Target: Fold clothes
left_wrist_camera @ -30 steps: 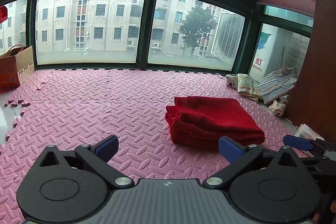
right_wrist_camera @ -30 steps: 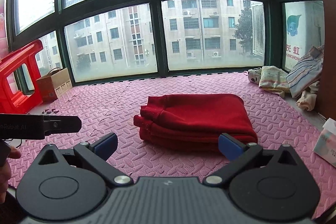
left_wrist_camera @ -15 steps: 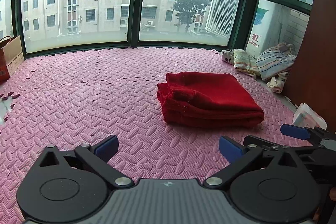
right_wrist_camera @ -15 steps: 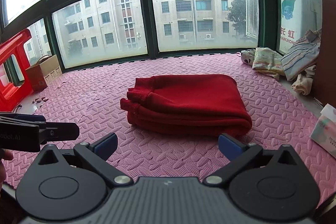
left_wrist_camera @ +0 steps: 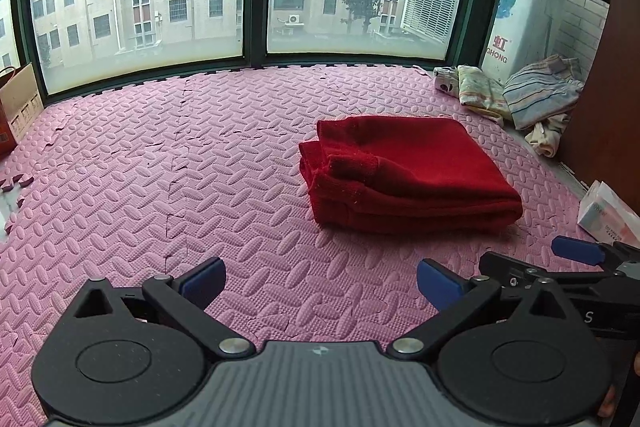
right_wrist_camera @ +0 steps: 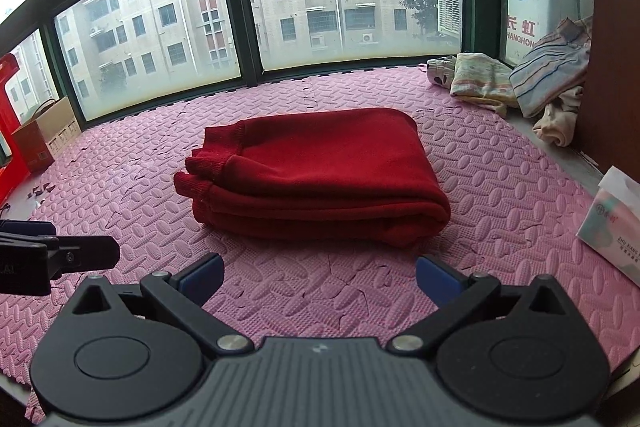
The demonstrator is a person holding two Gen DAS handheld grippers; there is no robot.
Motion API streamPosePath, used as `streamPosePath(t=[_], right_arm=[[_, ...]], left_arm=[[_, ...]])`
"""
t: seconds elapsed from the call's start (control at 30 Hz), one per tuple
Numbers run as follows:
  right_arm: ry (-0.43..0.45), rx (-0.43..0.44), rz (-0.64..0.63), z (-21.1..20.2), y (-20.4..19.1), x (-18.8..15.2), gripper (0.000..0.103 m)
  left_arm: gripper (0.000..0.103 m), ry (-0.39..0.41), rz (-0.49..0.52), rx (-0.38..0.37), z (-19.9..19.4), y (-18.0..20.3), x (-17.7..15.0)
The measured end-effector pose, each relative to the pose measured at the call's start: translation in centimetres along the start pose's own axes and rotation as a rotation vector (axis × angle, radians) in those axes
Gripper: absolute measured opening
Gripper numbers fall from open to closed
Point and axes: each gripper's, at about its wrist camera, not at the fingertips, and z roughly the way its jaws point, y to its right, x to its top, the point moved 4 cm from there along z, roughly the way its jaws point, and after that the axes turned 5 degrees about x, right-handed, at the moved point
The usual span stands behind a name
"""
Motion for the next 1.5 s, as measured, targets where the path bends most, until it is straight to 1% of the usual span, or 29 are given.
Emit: streamPosePath(t=[0.17, 0.3, 0.7, 0.9, 1.07, 1.2, 1.37, 1.5], right_arm=[[-0.002, -0.004, 0.010, 0.6, 0.6, 0.4, 0.103], [-0.016, -0.006, 0.026, 1.2, 1.3, 0.6, 0.103], [-0.049, -0.028, 0.059, 2.8, 3.2, 0.4, 0.103], [-0.059, -0.049, 0.067, 3.1, 4.1, 0.6, 0.103], [-0.067, -0.057, 0.064, 3.4, 4.4, 0.7, 0.103], [-0.075, -0.065, 0.055, 3.7, 4.5, 0.7, 0.103], [-0.082, -0.069, 0.054, 4.1, 4.7, 0.8, 0.103], [-0.090, -0.072, 0.053, 4.2, 4.8, 0.8, 0.103]], left_arm=[[0.103, 0.009, -0.009, 0.009, 0.6, 0.3, 0.6], [0.103, 0.020, -0.029, -0.015, 0.9, 0.4, 1.2], [0.103, 0.005, 0.017, 0.049, 2.7, 1.9, 1.7], [0.103, -0.014, 0.043, 0.050, 3.6, 2.7, 1.6], [0.103, -0.061, 0.054, 0.060, 4.6, 3.1, 1.6], [0.103, -0.072, 0.068, 0.074, 5.1, 3.2, 1.5], [0.103, -0.102, 0.071, 0.067, 5.7, 3.3, 1.2], [0.103, -0.110, 0.081, 0.077, 6.0, 3.5, 1.2]])
